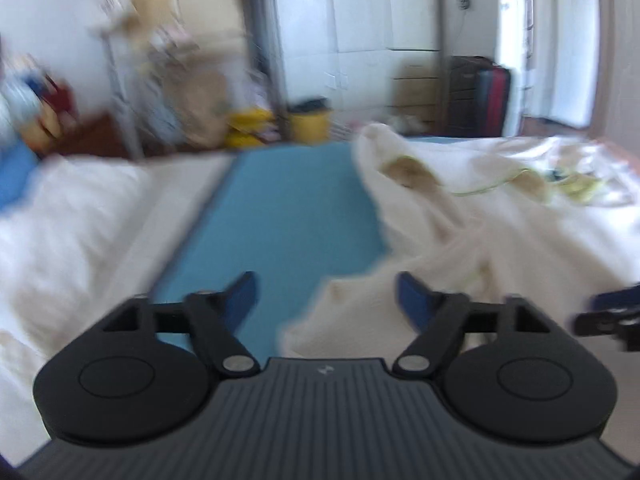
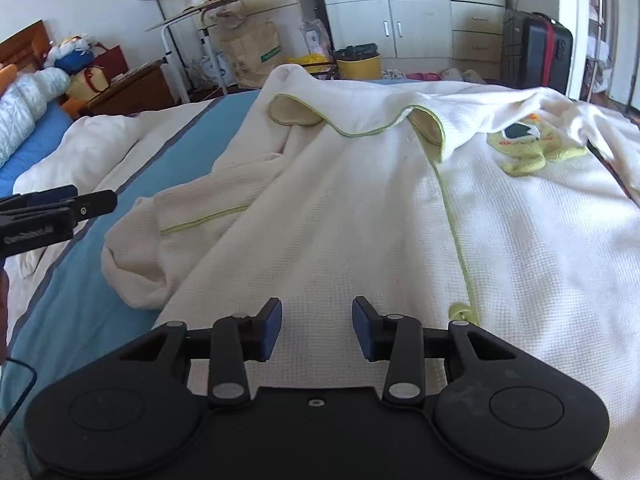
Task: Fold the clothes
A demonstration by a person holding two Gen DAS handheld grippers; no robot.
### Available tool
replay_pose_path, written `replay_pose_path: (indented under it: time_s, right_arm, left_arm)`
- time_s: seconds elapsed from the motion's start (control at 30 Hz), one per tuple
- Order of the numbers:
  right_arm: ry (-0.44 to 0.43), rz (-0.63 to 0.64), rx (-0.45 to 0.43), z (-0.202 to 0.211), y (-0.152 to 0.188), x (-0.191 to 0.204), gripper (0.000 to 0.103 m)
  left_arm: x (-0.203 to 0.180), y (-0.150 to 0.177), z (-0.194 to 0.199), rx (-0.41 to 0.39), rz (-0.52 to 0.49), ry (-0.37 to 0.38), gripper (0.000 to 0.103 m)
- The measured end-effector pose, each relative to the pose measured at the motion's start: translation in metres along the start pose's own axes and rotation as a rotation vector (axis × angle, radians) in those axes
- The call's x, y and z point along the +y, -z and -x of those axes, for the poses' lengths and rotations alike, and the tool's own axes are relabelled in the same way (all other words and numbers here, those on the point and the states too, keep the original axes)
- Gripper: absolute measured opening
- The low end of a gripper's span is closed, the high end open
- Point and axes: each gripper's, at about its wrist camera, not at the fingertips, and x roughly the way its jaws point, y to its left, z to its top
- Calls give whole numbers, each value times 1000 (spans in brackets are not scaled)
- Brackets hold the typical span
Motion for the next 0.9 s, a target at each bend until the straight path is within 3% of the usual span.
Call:
replay_pose_path:
  time_s: [0.07, 0.17, 0.2, 0.23, 0.3, 0.33, 0.47, 0.63, 0.9]
  right_arm:
    - [-13, 5, -2, 0, -2, -1, 47]
    - [-1, 17, -12, 0, -4, -2, 49]
    - [11, 17, -17, 0, -4, -3, 51]
    - [21, 13, -19, 0, -4, -4, 53]
    - [42, -2, -18, -2, -5, -10, 55]
    - [57, -16, -17, -4, -5, -13, 58]
    - [44, -77, -5, -11, -9, -25, 58]
    - [56, -69, -8, -10, -9, -27, 58]
    - [45, -106, 4, -14, -8, -34, 58]
  left_arm:
    - [7, 6, -17, 79, 36, 43, 86]
    - [17, 9, -43, 131, 110, 51, 84]
    - [18, 9, -48, 126, 123, 50, 76]
    - [19, 8, -51, 118, 129, 47, 51]
    - [17, 5, -52, 99, 101, 33, 21]
    - [16, 3, -53, 90, 83, 25, 15]
    - [26, -13, -37, 1, 112, -46, 10]
    - [51, -38, -12, -154, 42, -324, 10]
    - [114, -52, -19, -232, 109, -595, 10]
